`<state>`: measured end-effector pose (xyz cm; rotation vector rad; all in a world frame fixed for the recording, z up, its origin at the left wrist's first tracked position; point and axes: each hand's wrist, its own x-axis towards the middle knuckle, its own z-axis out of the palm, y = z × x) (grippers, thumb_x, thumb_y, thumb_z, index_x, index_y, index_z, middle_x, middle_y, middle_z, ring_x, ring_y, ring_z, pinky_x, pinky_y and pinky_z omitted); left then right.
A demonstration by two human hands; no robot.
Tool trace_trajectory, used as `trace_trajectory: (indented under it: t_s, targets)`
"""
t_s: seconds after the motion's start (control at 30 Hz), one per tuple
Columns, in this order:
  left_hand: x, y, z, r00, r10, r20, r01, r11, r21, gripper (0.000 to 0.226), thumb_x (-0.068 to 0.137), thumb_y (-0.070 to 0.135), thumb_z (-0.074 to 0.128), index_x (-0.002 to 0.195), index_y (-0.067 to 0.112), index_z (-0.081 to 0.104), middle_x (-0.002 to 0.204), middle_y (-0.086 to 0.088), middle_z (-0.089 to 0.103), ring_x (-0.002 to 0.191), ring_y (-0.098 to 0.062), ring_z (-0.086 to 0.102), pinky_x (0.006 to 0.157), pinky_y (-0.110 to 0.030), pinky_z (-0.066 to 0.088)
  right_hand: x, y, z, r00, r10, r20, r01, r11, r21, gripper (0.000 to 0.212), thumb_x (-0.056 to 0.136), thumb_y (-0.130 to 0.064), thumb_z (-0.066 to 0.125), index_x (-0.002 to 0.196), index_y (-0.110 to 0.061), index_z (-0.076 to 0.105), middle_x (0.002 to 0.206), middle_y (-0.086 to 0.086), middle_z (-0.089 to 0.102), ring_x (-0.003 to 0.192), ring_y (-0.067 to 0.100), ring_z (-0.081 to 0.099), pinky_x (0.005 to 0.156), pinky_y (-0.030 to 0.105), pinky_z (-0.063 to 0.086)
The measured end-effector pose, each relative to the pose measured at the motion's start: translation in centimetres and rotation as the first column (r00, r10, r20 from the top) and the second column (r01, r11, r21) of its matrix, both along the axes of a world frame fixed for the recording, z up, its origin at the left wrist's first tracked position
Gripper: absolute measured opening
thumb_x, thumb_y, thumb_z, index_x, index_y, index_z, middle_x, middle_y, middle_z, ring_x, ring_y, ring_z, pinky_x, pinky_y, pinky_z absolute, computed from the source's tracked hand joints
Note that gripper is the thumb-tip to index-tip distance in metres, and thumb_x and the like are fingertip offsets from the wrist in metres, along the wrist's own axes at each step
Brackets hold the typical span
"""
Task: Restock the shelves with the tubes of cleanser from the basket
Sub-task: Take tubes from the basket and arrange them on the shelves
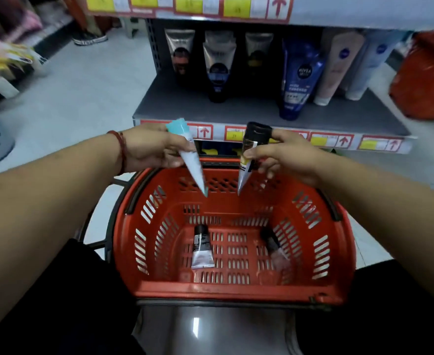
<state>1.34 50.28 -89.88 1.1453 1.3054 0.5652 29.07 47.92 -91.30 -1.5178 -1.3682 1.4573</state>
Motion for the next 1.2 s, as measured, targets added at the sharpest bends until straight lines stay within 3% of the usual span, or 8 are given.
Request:
trace_trajectory:
  t_s: [0.1,0.2,0.33,0.53,0.73,0.9,1.03,1.2]
  targets:
    - [-0.1,-0.6,0.1,0.977,0.151,0.153,-0.147,0.988,-0.037,0.030,0.087,0.002,0.069,0.116,-0.005,0.065,0.115,-0.018,0.070,0.094,-0.016,0.072,0.074,-0.024,0.062,0.5,-0.3,0.1,0.945,-0.122,-0.303,0.120,0.992,-0.025,0.046,0.078,0.005,0.075,0.120,-0.002,0.058,0.115,0.023,0.070,0.094,0.033,0.074,0.078,0.039,0.060]
    - [0.1,-0.7,0.3,0.903,0.320,0.286,-0.280,0.945,-0.171,0.044,0.085,-0.003,0.068,0.127,-0.011,0.060,0.129,-0.023,0.064,0.109,-0.027,0.069,0.070,-0.027,0.062,0.6,-0.8,-0.2,0.849,-0.258,-0.461,0.256,0.964,-0.067,0.044,0.075,0.020,0.065,0.110,-0.005,0.057,0.115,0.027,0.064,0.111,0.042,0.066,0.083,0.043,0.061]
    - [0.4,-0.9,0.9,0.791,0.451,0.414,-0.359,0.889,-0.284,0.024,0.088,-0.005,0.063,0.112,-0.004,0.061,0.112,-0.024,0.068,0.091,-0.032,0.075,0.066,-0.029,0.063,0.8,-1.4,-0.1,0.660,-0.370,-0.654,0.304,0.927,-0.218,0.055,0.076,0.023,0.059,0.122,-0.007,0.053,0.128,0.034,0.060,0.114,0.045,0.065,0.081,0.045,0.062]
    - [0.7,-1.3,0.6,0.878,0.358,0.317,-0.289,0.925,-0.245,0.016,0.087,0.010,0.066,0.103,0.012,0.063,0.075,-0.005,0.063,0.056,-0.012,0.062,0.046,-0.019,0.049,0.2,-2.0,0.1,0.520,-0.452,-0.725,0.274,0.892,-0.359,0.041,0.088,-0.011,0.071,0.125,0.001,0.059,0.121,0.028,0.067,0.105,0.049,0.068,0.084,0.043,0.061]
    - [1.9,-1.2,0.4,0.767,0.386,0.512,-0.306,0.922,-0.237,0.014,0.092,0.013,0.064,0.104,0.018,0.066,0.078,-0.005,0.067,0.053,-0.011,0.051,0.044,-0.016,0.041,-0.9,-1.9,0.1,0.524,-0.481,-0.703,0.289,0.877,-0.385,0.054,0.072,-0.003,0.077,0.123,-0.002,0.060,0.122,0.026,0.068,0.104,0.038,0.071,0.081,0.044,0.062]
    - [2.0,-1.2,0.3,0.746,0.376,0.549,-0.259,0.924,-0.281,0.028,0.095,0.030,0.060,0.117,0.012,0.063,0.076,-0.010,0.069,0.050,-0.013,0.049,0.043,-0.018,0.040,-1.4,-1.7,0.4,0.467,-0.507,-0.724,0.270,0.862,-0.429,0.030,0.086,-0.008,0.069,0.112,0.005,0.063,0.111,0.025,0.072,0.096,0.039,0.073,0.081,0.039,0.062]
    - [1.9,-1.2,0.0,0.758,0.375,0.533,-0.227,0.919,-0.323,0.032,0.094,0.035,0.059,0.112,0.010,0.065,0.075,-0.007,0.061,0.053,-0.013,0.048,0.043,-0.019,0.040,-1.5,-1.7,0.2,0.608,-0.455,-0.651,0.237,0.886,-0.397,0.035,0.089,-0.025,0.066,0.117,-0.003,0.068,0.094,0.016,0.071,0.071,0.025,0.063,0.064,0.031,0.052]
    - [1.9,-1.7,0.1,0.749,0.372,0.548,-0.226,0.921,-0.316,0.039,0.096,0.027,0.055,0.130,0.009,0.060,0.095,-0.009,0.068,0.064,-0.017,0.061,0.051,-0.025,0.052,-1.6,-1.5,0.1,0.646,-0.449,-0.617,0.257,0.889,-0.378,0.037,0.088,-0.017,0.064,0.120,0.002,0.061,0.088,0.019,0.069,0.075,0.028,0.064,0.070,0.035,0.050]
